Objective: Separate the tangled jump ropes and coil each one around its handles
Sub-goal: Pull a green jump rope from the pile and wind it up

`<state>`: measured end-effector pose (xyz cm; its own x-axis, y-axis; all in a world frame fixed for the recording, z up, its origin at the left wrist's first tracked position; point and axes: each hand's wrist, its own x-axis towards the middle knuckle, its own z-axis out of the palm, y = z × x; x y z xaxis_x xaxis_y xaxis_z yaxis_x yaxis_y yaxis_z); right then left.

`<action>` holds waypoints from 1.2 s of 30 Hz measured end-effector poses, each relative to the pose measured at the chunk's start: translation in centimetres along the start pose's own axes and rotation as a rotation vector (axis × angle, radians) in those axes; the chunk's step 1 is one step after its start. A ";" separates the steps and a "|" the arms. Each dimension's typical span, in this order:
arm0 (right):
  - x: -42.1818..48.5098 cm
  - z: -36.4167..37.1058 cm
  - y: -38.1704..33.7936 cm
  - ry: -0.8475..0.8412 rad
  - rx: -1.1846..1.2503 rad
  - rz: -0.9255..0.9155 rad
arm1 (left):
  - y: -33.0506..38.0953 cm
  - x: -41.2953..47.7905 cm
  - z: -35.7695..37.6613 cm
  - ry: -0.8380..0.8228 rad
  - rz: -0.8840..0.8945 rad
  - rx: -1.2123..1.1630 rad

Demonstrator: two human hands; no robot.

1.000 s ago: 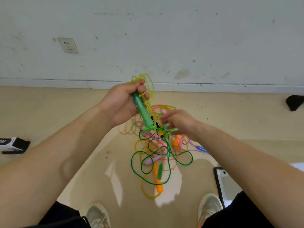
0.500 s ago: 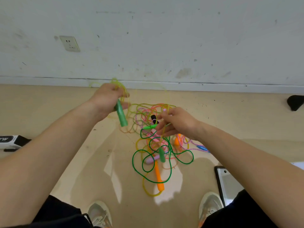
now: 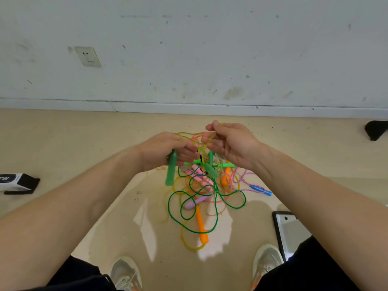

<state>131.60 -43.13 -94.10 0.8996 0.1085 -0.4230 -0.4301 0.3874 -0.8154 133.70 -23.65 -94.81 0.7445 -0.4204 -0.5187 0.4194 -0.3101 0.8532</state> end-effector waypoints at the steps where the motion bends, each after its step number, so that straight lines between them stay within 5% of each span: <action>1: 0.0 0.0 -0.1 0.001 0.031 0.002 | -0.1 0.2 0.6 -0.028 0.037 -0.033; 6: 0.1 -0.1 -0.4 0.020 0.114 -0.020 | 0.0 0.5 2.8 -0.112 0.120 -0.237; 19: 1.0 -2.0 -1.5 0.173 0.122 -0.125 | -0.5 0.1 3.2 -0.170 0.105 -0.129; 21: 1.0 -2.5 -1.3 0.224 -0.154 -0.083 | -0.7 0.3 3.3 -0.138 0.120 -0.128; 25: 0.4 -3.4 -1.0 0.225 -1.172 0.095 | -0.7 0.4 2.5 -0.150 0.160 -0.006; 27: 0.5 -3.0 -0.7 0.211 -1.380 -0.060 | -0.5 0.2 2.2 -0.179 0.180 0.108; 30: 0.7 -1.2 0.5 -0.016 -1.068 -0.251 | -0.3 -0.1 1.9 -0.204 0.218 0.222; 33: 0.6 -0.4 1.6 -0.221 -1.007 -0.303 | -0.1 -0.4 1.8 -0.191 0.247 0.251; 36: 0.4 -0.9 0.9 -0.160 -0.936 -0.269 | -0.2 -0.5 1.1 -0.184 0.224 0.224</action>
<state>131.53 -43.53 -95.38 0.9460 0.2724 -0.1755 -0.0335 -0.4563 -0.8892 132.70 -24.35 -94.77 0.6906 -0.6387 -0.3392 0.1173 -0.3639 0.9240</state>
